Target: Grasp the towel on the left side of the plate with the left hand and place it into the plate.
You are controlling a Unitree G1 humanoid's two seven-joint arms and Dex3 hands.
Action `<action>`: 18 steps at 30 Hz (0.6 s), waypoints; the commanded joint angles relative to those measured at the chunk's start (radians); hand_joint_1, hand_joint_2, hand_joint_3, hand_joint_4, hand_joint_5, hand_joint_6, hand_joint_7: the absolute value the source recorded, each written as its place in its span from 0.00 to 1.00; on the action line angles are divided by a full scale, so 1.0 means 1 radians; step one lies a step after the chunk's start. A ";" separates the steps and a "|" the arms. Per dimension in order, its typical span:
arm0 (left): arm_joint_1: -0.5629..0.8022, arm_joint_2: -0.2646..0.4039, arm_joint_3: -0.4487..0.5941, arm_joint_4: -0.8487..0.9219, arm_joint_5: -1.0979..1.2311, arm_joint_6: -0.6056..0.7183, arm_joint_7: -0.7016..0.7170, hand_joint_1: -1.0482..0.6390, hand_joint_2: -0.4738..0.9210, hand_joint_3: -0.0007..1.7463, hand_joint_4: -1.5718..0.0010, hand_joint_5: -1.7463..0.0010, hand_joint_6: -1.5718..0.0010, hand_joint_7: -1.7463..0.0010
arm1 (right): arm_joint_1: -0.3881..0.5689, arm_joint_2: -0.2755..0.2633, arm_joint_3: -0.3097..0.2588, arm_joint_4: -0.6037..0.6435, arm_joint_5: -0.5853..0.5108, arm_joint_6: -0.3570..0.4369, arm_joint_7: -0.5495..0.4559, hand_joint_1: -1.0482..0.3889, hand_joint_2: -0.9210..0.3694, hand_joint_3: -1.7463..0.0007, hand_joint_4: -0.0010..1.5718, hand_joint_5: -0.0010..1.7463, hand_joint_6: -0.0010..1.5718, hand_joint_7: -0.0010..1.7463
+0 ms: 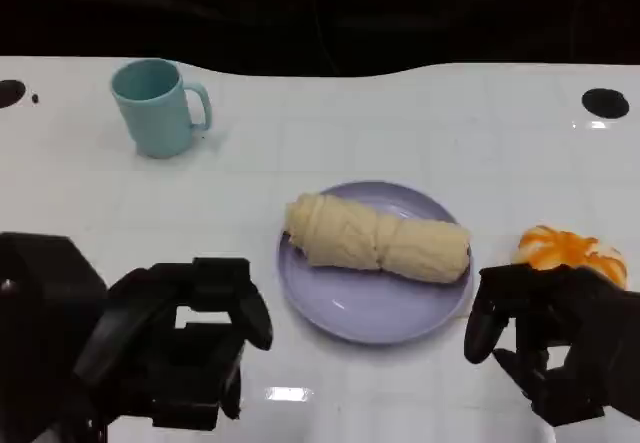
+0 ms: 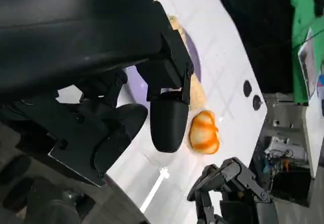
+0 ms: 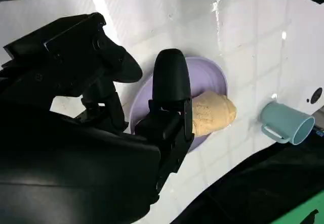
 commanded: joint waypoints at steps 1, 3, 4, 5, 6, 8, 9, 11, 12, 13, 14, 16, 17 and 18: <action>-0.036 0.002 0.034 0.043 -0.043 0.066 0.032 0.59 0.63 0.84 0.42 0.00 0.49 0.05 | 0.008 -0.016 -0.017 0.006 0.008 -0.021 0.004 0.73 0.30 0.36 0.47 1.00 0.45 0.82; -0.043 0.009 0.033 0.063 -0.052 0.062 0.031 0.58 0.64 0.84 0.44 0.00 0.51 0.03 | 0.011 -0.014 -0.021 0.011 0.012 -0.029 0.004 0.73 0.30 0.36 0.48 1.00 0.45 0.82; -0.045 0.012 0.032 0.071 -0.056 0.061 0.031 0.58 0.64 0.84 0.44 0.00 0.52 0.03 | 0.012 -0.014 -0.023 0.013 0.014 -0.031 0.005 0.73 0.30 0.36 0.48 1.00 0.45 0.82; -0.047 0.013 0.031 0.077 -0.060 0.060 0.033 0.58 0.64 0.84 0.44 0.00 0.52 0.02 | 0.013 -0.015 -0.025 0.015 0.016 -0.033 0.006 0.73 0.29 0.36 0.48 1.00 0.45 0.82; -0.049 0.014 0.030 0.082 -0.063 0.060 0.035 0.58 0.64 0.84 0.44 0.00 0.53 0.02 | 0.014 -0.016 -0.027 0.017 0.017 -0.038 0.007 0.73 0.29 0.36 0.48 1.00 0.45 0.81; -0.050 0.015 0.027 0.090 -0.067 0.055 0.038 0.58 0.64 0.84 0.44 0.00 0.53 0.02 | 0.017 -0.019 -0.031 0.022 0.022 -0.051 0.009 0.73 0.29 0.36 0.48 1.00 0.45 0.81; -0.050 0.015 0.025 0.092 -0.068 0.055 0.040 0.58 0.64 0.84 0.44 0.00 0.53 0.02 | 0.018 -0.020 -0.034 0.024 0.023 -0.056 0.010 0.73 0.29 0.36 0.48 1.00 0.45 0.81; -0.052 0.017 0.022 0.092 -0.069 0.056 0.043 0.58 0.64 0.83 0.44 0.00 0.52 0.03 | 0.023 -0.020 -0.037 0.028 0.023 -0.070 0.009 0.74 0.29 0.36 0.48 1.00 0.45 0.81; -0.052 0.018 0.021 0.091 -0.069 0.057 0.045 0.59 0.64 0.83 0.44 0.00 0.52 0.03 | 0.025 -0.019 -0.039 0.030 0.023 -0.076 0.008 0.74 0.29 0.36 0.48 1.00 0.45 0.81; -0.051 0.020 0.019 0.091 -0.068 0.055 0.046 0.58 0.64 0.83 0.44 0.00 0.52 0.03 | 0.027 -0.018 -0.041 0.031 0.024 -0.079 0.008 0.74 0.29 0.36 0.48 1.00 0.45 0.82; -0.052 0.021 0.018 0.090 -0.069 0.055 0.047 0.58 0.64 0.83 0.44 0.00 0.52 0.03 | 0.028 -0.018 -0.043 0.031 0.023 -0.081 0.008 0.74 0.30 0.36 0.48 1.00 0.45 0.82; -0.053 0.023 0.016 0.089 -0.071 0.056 0.049 0.58 0.64 0.83 0.44 0.00 0.51 0.04 | 0.029 -0.018 -0.046 0.031 0.024 -0.084 0.009 0.74 0.30 0.36 0.48 1.00 0.46 0.82; -0.053 0.024 0.016 0.089 -0.072 0.057 0.050 0.58 0.64 0.83 0.44 0.00 0.51 0.04 | 0.029 -0.018 -0.046 0.031 0.024 -0.085 0.009 0.74 0.30 0.36 0.48 1.00 0.46 0.82; -0.055 0.025 0.017 0.087 -0.075 0.060 0.050 0.58 0.64 0.83 0.44 0.00 0.51 0.04 | 0.029 -0.017 -0.050 0.030 0.028 -0.084 0.011 0.74 0.29 0.36 0.48 1.00 0.46 0.82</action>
